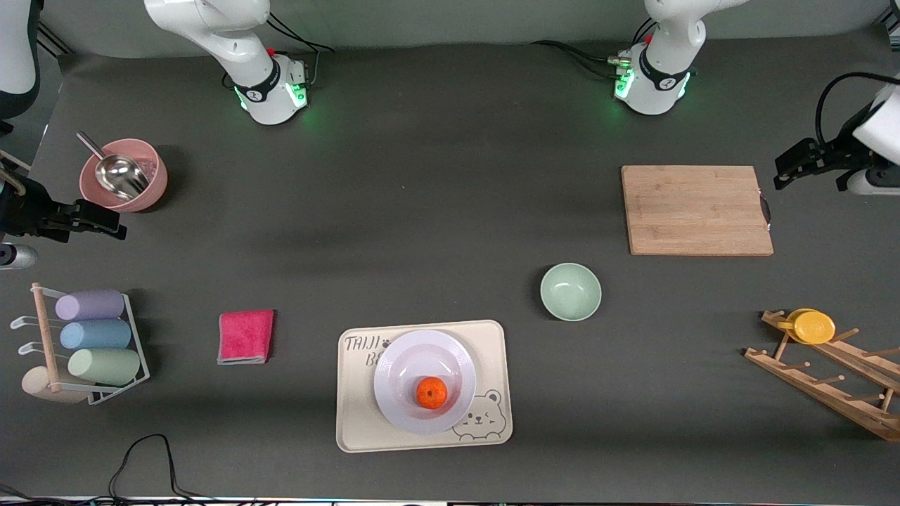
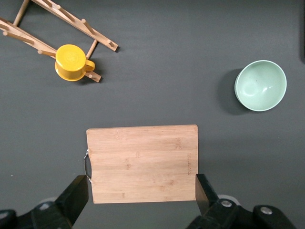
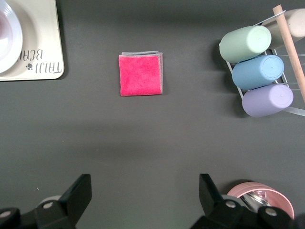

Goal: Place orange and plate with both arms

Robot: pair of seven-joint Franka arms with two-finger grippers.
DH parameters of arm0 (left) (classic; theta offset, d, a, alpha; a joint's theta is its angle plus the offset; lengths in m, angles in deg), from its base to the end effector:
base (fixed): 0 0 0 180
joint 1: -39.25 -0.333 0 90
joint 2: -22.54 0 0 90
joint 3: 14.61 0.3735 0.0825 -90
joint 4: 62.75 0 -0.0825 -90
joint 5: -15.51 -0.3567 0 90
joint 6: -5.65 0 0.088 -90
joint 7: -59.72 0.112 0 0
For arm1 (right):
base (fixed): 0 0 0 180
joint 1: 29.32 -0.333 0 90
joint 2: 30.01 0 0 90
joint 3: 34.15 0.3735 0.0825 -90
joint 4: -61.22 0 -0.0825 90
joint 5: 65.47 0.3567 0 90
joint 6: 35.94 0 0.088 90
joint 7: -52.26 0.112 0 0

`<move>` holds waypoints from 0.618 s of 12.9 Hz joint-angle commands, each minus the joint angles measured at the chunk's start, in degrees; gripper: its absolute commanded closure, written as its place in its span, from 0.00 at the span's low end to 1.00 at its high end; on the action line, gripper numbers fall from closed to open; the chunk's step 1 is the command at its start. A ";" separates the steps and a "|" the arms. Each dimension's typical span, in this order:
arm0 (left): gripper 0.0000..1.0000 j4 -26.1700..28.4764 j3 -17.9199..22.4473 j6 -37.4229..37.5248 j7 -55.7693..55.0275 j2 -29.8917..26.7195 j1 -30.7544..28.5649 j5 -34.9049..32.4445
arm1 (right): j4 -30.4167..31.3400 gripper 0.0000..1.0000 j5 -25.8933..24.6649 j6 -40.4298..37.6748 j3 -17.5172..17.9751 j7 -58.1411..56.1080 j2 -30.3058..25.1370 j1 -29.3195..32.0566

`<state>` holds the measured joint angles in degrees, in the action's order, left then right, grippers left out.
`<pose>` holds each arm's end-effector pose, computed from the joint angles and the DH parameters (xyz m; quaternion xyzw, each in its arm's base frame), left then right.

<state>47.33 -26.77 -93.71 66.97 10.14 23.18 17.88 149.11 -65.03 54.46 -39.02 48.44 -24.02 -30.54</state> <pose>0.4577 0.0157 0.6377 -0.9996 0.0239 -0.0121 0.0034 0.5625 -0.0321 0.6371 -0.9995 -0.0014 0.0302 0.0014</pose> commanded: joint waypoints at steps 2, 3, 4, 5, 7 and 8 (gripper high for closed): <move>0.00 -0.22 0.55 3.56 2.32 -1.13 -1.24 0.70 | 0.89 0.00 -1.67 0.22 -0.15 1.44 -1.07 -0.53; 0.00 -0.83 0.73 3.57 3.38 -1.14 -1.15 1.05 | 0.71 0.00 -1.76 0.13 -0.15 1.53 -1.07 -0.53; 0.00 -1.62 0.64 3.66 3.47 -1.14 -1.06 1.14 | 0.54 0.00 -1.76 0.05 -0.15 1.62 -1.07 -0.53; 0.00 -1.89 0.73 3.48 3.47 -1.14 -1.06 1.32 | 0.53 0.00 -1.67 -0.04 -0.15 1.70 -1.07 -0.53; 0.00 -2.85 0.73 3.83 3.47 -1.14 -1.06 1.32 | 0.53 0.00 -1.76 -0.13 -0.06 1.70 -1.07 -0.53; 0.00 -3.03 0.73 3.92 3.47 -1.22 -0.98 1.32 | 0.53 0.00 -1.67 -0.22 -0.06 1.79 -1.07 -0.53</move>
<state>45.39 -26.00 -91.41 69.04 9.63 22.55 18.39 149.04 -65.20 54.46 -39.02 48.45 -24.02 -30.54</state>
